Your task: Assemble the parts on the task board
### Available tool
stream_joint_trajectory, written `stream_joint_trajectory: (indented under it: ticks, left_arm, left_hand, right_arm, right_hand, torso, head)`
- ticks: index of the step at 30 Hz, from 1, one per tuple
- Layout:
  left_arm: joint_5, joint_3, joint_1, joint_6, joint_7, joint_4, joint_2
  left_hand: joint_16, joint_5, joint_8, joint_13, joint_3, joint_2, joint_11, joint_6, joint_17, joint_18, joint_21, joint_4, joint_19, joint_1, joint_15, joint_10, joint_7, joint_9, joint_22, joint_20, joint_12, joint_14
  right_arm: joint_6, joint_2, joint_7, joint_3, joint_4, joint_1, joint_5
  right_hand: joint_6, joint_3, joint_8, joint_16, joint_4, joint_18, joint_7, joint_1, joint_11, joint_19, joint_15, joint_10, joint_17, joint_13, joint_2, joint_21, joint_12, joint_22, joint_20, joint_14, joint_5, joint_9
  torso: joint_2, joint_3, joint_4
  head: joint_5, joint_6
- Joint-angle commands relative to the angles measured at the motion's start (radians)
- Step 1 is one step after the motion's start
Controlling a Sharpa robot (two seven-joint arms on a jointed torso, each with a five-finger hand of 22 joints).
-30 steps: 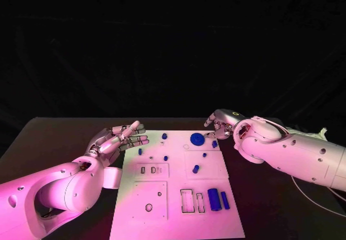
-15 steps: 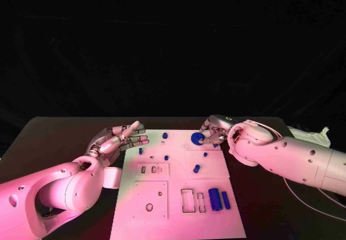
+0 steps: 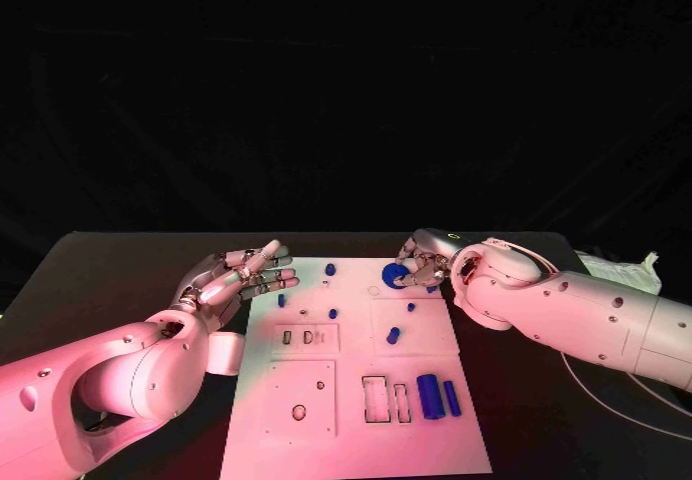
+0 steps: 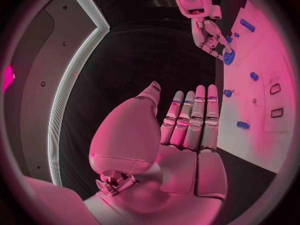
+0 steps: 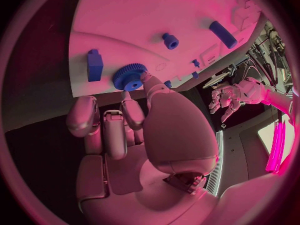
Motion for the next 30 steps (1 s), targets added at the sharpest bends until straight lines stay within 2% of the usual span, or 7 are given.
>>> stream_joint_trajectory:
  ticks: [1, 11, 17, 21, 24, 30]
  left_arm:
    - [-0.003, 0.001, 0.001, 0.02, 0.003, 0.0, 0.003]
    - [-0.004, 0.001, 0.001, 0.023, 0.0, 0.0, 0.004]
    - [-0.008, 0.001, 0.001, 0.027, -0.003, 0.001, 0.003]
    - [-0.009, 0.001, 0.001, 0.028, -0.003, 0.001, 0.004]
    - [-0.009, 0.001, 0.001, 0.028, -0.004, 0.001, 0.004]
    - [-0.009, 0.001, 0.001, 0.029, -0.004, 0.001, 0.004]
  left_hand:
    - [-0.005, -0.003, -0.003, -0.001, 0.001, 0.004, 0.0, -0.005, -0.001, 0.01, -0.006, -0.005, -0.004, 0.003, 0.001, -0.007, 0.015, -0.001, -0.002, 0.005, -0.004, -0.003]
    - [-0.006, -0.003, -0.004, -0.001, 0.001, 0.004, 0.0, -0.005, -0.001, 0.01, -0.006, -0.005, -0.004, 0.003, 0.001, -0.007, 0.015, -0.001, -0.002, 0.005, -0.004, -0.003]
    - [-0.006, -0.003, -0.004, -0.001, 0.001, 0.004, 0.0, -0.005, -0.001, 0.01, -0.007, -0.005, -0.004, 0.003, 0.001, -0.007, 0.015, -0.001, -0.002, 0.005, -0.004, -0.004]
    - [-0.006, -0.003, -0.004, -0.001, 0.001, 0.004, 0.0, -0.005, -0.001, 0.01, -0.007, -0.005, -0.004, 0.003, 0.001, -0.008, 0.015, -0.001, -0.002, 0.005, -0.004, -0.004]
    - [-0.006, -0.003, -0.004, -0.001, 0.001, 0.004, 0.0, -0.005, -0.001, 0.01, -0.007, -0.005, -0.004, 0.003, 0.001, -0.008, 0.015, -0.001, -0.002, 0.005, -0.004, -0.004]
    - [-0.006, -0.003, -0.004, -0.001, 0.001, 0.004, 0.0, -0.005, -0.001, 0.01, -0.007, -0.005, -0.004, 0.003, 0.001, -0.008, 0.015, -0.001, -0.002, 0.005, -0.004, -0.004]
  right_arm:
    - [0.025, 0.006, -0.004, 0.0, -0.004, -0.001, -0.009]
    - [0.075, 0.015, -0.029, 0.0, -0.018, -0.002, -0.04]
    - [0.086, 0.017, -0.036, -0.001, -0.017, -0.006, -0.073]
    - [0.072, 0.018, -0.039, -0.001, -0.013, -0.008, -0.097]
    - [0.053, 0.017, -0.041, -0.001, -0.009, -0.01, -0.121]
    - [-0.013, 0.017, -0.033, -0.001, 0.011, -0.014, -0.16]
  right_hand:
    - [-0.001, -0.002, 0.005, 0.005, 0.007, -0.012, -0.001, 0.002, -0.003, 0.008, 0.006, 0.008, 0.092, 0.003, 0.013, 0.004, 0.005, 0.002, 0.001, 0.074, 0.003, 0.001]
    - [0.013, 0.005, 0.012, 0.009, 0.001, -0.012, -0.003, 0.019, -0.005, 0.008, 0.004, 0.006, 0.097, 0.011, 0.024, 0.008, 0.007, 0.006, 0.0, 0.075, 0.001, 0.003]
    - [0.032, 0.014, 0.022, 0.014, -0.011, -0.014, -0.006, 0.04, -0.008, 0.011, 0.002, 0.008, 0.106, 0.024, 0.033, 0.014, 0.012, 0.017, -0.002, 0.076, -0.02, 0.005]
    - [0.059, 0.046, 0.031, 0.02, -0.028, -0.015, -0.012, 0.072, -0.014, 0.014, -0.003, 0.011, 0.117, 0.036, 0.055, 0.021, 0.019, 0.027, -0.005, 0.077, -0.071, 0.011]
    - [0.077, 0.089, 0.037, 0.025, -0.054, -0.016, -0.017, 0.111, -0.019, 0.017, -0.007, 0.015, 0.127, 0.048, 0.078, 0.027, 0.026, 0.037, -0.009, 0.079, -0.108, 0.015]
    - [0.097, 0.117, 0.044, 0.029, -0.069, -0.019, -0.023, 0.117, -0.023, 0.023, -0.01, 0.026, 0.134, 0.071, 0.083, 0.035, 0.047, 0.05, -0.012, 0.08, -0.109, 0.02]
  torso:
    - [0.0, -0.0001, -0.0012]
    - [0.0, 0.0001, 0.0007]
    - [0.0, -0.0004, -0.0015]
    - [-0.001, -0.0002, -0.0004]
    - [-0.001, -0.0003, 0.0005]
    - [-0.001, -0.0007, -0.0009]
  head:
    - [0.0, -0.001]
    - [0.0, -0.007]
    - [0.002, -0.009]
    - [-0.001, -0.01]
    - [-0.001, -0.011]
    - [0.002, -0.01]
